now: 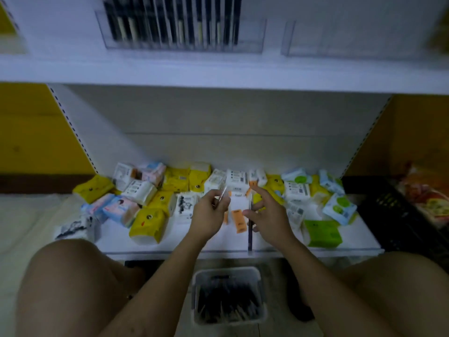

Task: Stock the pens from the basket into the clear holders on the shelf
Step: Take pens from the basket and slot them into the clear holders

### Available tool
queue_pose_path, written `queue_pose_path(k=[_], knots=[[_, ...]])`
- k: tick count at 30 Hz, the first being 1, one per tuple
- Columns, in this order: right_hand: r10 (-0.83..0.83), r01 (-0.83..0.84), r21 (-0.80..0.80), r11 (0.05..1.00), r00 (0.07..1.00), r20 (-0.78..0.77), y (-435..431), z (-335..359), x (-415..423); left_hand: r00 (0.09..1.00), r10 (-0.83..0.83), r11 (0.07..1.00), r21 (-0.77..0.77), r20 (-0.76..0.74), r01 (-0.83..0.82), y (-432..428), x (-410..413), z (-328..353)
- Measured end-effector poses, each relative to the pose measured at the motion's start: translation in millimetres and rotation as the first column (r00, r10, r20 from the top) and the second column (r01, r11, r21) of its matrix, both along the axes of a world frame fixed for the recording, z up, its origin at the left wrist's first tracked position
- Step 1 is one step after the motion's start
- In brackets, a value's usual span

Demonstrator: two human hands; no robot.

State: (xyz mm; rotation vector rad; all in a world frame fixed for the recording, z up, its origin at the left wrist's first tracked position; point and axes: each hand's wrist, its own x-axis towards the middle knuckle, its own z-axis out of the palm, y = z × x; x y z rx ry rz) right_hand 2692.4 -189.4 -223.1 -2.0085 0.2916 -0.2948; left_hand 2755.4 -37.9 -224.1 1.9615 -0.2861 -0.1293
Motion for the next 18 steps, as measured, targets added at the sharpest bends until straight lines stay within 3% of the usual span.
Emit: queue_pose_path(k=[4, 10, 13, 18], knots=[[0.010, 0.001, -0.062, 0.998, 0.984, 0.179, -1.7, 58.6, -3.8, 0.986, -0.073, 0.993, -0.076, 0.151, 0.085, -6.7, -6.7, 65.4], [0.011, 0.047, -0.162, 0.986, 0.941, 0.338, -5.8, 148.4, -8.6, 0.943, -0.202, 0.943, -0.208, 0.265, 0.261, -14.9, -23.3, 158.8], [0.045, 0.032, -0.182, 0.983, 0.914, 0.404, -8.6, 194.5, -12.3, 0.904, -0.237, 0.938, -0.160, 0.356, 0.309, -18.6, -23.5, 200.9], [0.048, 0.038, -0.136, 0.990, 0.819, 0.572, -18.3, 260.0, -8.8, 0.840, -0.191, 0.966, -0.054, 0.507, 0.252, -18.4, -9.1, 271.6]])
